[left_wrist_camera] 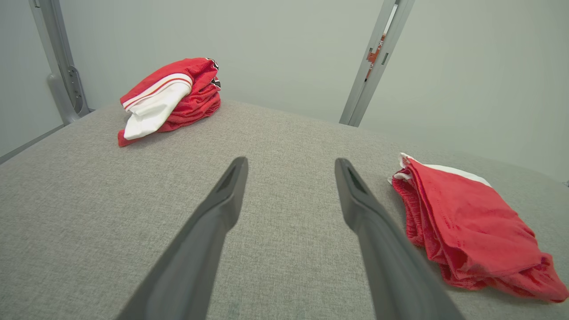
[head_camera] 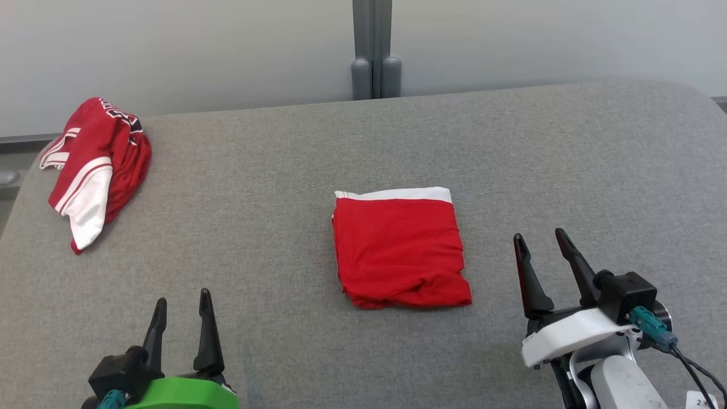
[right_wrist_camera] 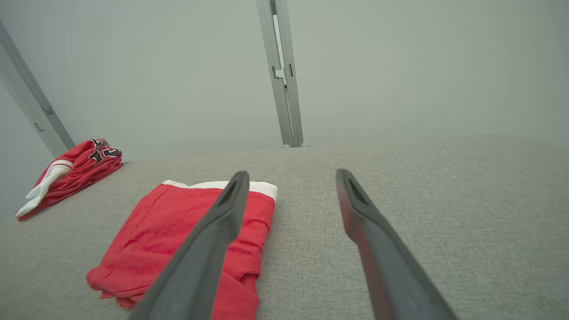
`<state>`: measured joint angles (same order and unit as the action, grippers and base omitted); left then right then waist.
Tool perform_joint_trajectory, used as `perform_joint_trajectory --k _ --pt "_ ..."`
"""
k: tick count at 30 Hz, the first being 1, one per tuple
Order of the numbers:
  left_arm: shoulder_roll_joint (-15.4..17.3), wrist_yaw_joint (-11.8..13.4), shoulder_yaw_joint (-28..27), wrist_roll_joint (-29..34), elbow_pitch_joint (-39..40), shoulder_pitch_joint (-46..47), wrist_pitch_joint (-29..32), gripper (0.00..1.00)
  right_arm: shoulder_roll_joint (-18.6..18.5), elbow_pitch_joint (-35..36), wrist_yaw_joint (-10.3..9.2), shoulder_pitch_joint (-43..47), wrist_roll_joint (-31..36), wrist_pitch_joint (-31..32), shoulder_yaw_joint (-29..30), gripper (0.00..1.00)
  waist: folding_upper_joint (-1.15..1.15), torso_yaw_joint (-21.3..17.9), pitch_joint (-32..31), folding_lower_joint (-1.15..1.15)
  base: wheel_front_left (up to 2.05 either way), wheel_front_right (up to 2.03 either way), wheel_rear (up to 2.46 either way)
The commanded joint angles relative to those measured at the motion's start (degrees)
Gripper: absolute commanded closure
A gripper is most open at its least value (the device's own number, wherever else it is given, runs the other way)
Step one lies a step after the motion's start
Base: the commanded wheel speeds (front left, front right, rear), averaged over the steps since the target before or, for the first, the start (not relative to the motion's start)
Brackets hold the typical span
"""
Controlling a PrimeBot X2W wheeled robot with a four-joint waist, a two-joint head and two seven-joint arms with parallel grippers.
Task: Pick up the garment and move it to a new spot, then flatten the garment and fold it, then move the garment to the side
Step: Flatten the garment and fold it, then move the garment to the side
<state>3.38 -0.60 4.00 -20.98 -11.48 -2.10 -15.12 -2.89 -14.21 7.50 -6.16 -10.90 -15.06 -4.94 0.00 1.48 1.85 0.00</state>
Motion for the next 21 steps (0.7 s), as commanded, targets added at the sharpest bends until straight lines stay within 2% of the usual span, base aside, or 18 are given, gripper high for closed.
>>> perform_joint_trajectory --k 1,17,21 --pt "0.0 -0.4 -0.3 0.6 0.1 -0.8 0.0 0.0 0.0 0.1 -0.02 0.5 0.1 -0.2 -0.1 0.0 0.0 0.1 0.0 0.0 0.0 0.0 0.0" --pt "-0.4 -1.3 -0.4 2.4 -0.2 0.6 0.0 0.0 0.0 -2.1 -0.02 -1.4 0.8 -0.2 0.6 0.0 0.0 1.6 0.6 0.0 0.0 0.0 0.0" --pt "-0.5 -1.4 0.2 2.4 0.4 1.3 0.0 0.0 0.0 -2.4 -0.02 -3.9 2.0 2.2 1.0 0.0 0.0 2.3 1.1 0.0 0.0 0.0 0.0"
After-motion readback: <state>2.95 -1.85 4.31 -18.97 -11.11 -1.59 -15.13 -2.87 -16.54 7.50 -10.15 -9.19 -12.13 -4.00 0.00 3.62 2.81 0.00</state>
